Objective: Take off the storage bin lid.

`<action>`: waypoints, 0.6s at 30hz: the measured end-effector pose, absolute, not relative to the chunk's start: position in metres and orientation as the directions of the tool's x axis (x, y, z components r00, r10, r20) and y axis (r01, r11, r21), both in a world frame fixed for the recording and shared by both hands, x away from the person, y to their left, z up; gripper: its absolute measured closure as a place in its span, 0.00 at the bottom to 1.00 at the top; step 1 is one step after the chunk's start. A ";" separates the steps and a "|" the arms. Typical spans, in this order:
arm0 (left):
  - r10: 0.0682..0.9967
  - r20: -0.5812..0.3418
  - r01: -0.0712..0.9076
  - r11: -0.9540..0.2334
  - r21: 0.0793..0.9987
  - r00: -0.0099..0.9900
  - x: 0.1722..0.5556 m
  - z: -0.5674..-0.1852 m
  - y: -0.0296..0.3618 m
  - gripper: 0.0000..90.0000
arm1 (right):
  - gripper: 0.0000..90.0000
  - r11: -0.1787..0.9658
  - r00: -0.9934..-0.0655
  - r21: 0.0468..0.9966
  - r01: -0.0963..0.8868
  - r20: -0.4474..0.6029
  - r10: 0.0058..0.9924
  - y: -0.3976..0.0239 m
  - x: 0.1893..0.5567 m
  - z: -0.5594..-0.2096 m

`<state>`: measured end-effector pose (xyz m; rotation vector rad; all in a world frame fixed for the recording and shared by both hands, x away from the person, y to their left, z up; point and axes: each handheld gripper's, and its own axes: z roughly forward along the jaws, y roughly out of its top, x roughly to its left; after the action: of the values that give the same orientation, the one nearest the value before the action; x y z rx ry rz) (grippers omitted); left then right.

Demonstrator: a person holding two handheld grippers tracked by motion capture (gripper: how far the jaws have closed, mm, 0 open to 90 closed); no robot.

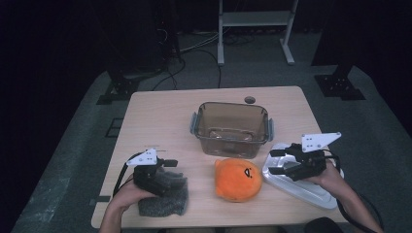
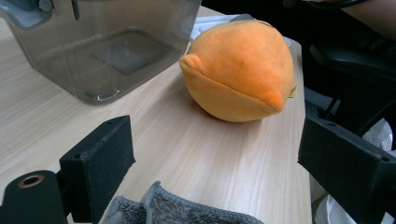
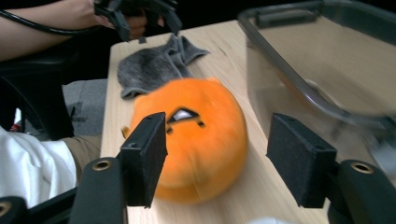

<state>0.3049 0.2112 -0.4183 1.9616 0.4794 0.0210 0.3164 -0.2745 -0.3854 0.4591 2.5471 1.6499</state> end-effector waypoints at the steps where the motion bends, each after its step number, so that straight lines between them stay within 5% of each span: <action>1: 0.340 -0.198 0.321 -0.354 0.878 0.919 0.305 -0.418 0.211 0.11 | 0.40 0.379 -0.956 0.904 0.200 0.095 0.278 -0.271 0.316 -0.384; 18: 0.341 -0.199 0.320 -0.350 0.880 0.919 0.305 -0.418 0.213 0.11 | 0.33 0.419 -0.983 0.897 0.139 0.073 0.171 -0.220 0.318 -0.374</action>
<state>0.3045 0.2131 -0.4177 1.9588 0.4801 0.0234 0.3184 -0.2198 -0.3740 0.2864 2.6211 1.6525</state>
